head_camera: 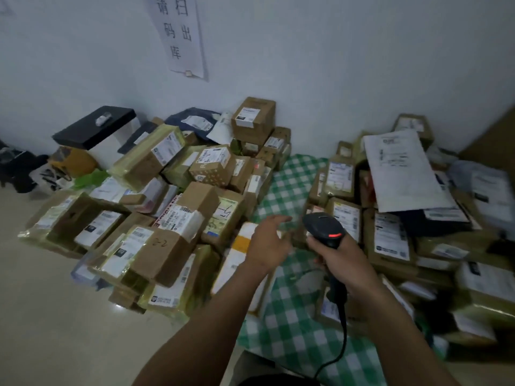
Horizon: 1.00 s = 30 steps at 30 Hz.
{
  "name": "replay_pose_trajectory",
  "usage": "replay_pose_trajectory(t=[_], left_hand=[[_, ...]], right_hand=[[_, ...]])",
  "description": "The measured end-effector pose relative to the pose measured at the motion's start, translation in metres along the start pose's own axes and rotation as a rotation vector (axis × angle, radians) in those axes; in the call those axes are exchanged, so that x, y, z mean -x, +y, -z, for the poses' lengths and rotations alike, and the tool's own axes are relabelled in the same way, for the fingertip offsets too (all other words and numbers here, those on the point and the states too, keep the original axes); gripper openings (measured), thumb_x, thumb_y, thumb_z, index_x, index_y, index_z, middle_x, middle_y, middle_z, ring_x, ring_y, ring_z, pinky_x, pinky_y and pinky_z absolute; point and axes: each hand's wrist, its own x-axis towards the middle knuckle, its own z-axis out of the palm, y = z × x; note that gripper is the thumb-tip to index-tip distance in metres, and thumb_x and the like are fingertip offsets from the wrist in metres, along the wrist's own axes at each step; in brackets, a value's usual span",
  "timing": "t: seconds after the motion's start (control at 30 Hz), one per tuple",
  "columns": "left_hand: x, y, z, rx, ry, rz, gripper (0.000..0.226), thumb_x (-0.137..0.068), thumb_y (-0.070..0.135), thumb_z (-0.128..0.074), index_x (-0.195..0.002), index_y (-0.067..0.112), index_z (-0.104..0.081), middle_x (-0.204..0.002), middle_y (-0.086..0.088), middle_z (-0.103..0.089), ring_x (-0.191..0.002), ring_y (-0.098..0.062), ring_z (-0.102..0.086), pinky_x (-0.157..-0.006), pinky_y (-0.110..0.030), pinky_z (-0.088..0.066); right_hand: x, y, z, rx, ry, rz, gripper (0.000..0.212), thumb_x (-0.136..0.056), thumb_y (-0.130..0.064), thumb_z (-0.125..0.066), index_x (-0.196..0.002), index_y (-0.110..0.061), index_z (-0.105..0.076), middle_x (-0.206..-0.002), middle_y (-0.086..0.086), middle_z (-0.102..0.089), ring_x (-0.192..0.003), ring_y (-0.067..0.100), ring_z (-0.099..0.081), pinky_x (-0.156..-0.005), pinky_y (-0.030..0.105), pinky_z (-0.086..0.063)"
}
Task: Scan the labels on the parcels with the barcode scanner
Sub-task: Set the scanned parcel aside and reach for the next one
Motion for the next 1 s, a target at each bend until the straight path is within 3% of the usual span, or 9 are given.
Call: replay_pose_trajectory(t=[0.1, 0.23, 0.43, 0.6, 0.73, 0.87, 1.0], left_hand=[[-0.022, 0.019, -0.036, 0.012, -0.136, 0.026, 0.039, -0.102, 0.031, -0.062, -0.139, 0.018, -0.06, -0.14, -0.003, -0.061, -0.125, -0.022, -0.059, -0.107, -0.036, -0.047], [-0.052, 0.034, -0.083, -0.008, -0.283, 0.108, 0.056, -0.1, 0.04, -0.063, -0.148, 0.014, -0.051, -0.151, -0.006, -0.053, -0.135, -0.027, -0.053, -0.112, -0.037, -0.043], [-0.076, 0.042, -0.128, 0.047, -0.39, 0.234, 0.054, -0.101, 0.043, -0.06, -0.148, 0.018, -0.051, -0.147, -0.006, -0.058, -0.135, -0.028, -0.054, -0.113, -0.04, -0.043], [-0.079, 0.034, -0.135, 0.25, -0.302, 0.384, 0.05, -0.101, 0.035, -0.061, -0.148, 0.021, -0.05, -0.147, -0.005, -0.058, -0.133, -0.029, -0.056, -0.112, -0.046, -0.045], [-0.069, 0.021, -0.126, 0.51, -0.231, 0.476, 0.036, -0.099, 0.034, -0.065, -0.134, 0.037, -0.059, -0.134, 0.0, -0.067, -0.116, -0.023, -0.065, -0.104, -0.048, -0.052], [-0.031, 0.023, -0.098, 0.604, -0.154, 0.357, 0.03, -0.101, 0.039, -0.062, -0.13, 0.041, -0.063, -0.121, 0.016, -0.071, -0.114, -0.01, -0.066, -0.104, -0.042, -0.051], [-0.002, 0.022, -0.079, 0.637, -0.049, 0.243, 0.03, -0.1, 0.033, -0.065, -0.131, 0.034, -0.064, -0.119, 0.017, -0.073, -0.112, -0.002, -0.067, -0.101, -0.035, -0.054]], right_hand=[[0.002, 0.015, 0.028, -0.033, 0.108, -0.048, 0.029, -0.097, -0.028, -0.072, -0.124, -0.029, -0.061, -0.089, 0.001, -0.072, -0.062, 0.009, -0.069, -0.056, 0.026, -0.051], [0.001, 0.035, 0.059, -0.086, 0.239, -0.088, 0.031, -0.096, -0.026, -0.073, -0.124, -0.027, -0.061, -0.095, 0.002, -0.074, -0.07, 0.017, -0.07, -0.067, 0.035, -0.055], [-0.003, 0.055, 0.085, -0.134, 0.316, -0.172, 0.03, -0.096, -0.027, -0.073, -0.124, -0.022, -0.064, -0.093, 0.007, -0.075, -0.073, 0.021, -0.071, -0.069, 0.04, -0.056], [-0.007, 0.057, 0.087, -0.177, 0.315, -0.186, 0.029, -0.095, -0.024, -0.074, -0.122, -0.019, -0.066, -0.091, 0.005, -0.074, -0.066, 0.014, -0.069, -0.065, 0.035, -0.053], [-0.009, 0.046, 0.083, -0.196, 0.293, -0.133, 0.026, -0.096, -0.022, -0.072, -0.121, -0.022, -0.064, -0.091, 0.001, -0.074, -0.071, 0.013, -0.07, -0.062, 0.026, -0.053], [-0.012, 0.034, 0.07, -0.172, 0.292, -0.037, 0.036, -0.095, -0.027, -0.074, -0.126, -0.033, -0.057, -0.106, -0.017, -0.068, -0.091, -0.002, -0.063, -0.074, 0.023, -0.048], [-0.014, 0.025, 0.055, -0.208, 0.224, 0.035, 0.037, -0.094, -0.032, -0.074, -0.127, -0.04, -0.058, -0.116, -0.023, -0.067, -0.108, -0.006, -0.059, -0.083, 0.019, -0.046]])
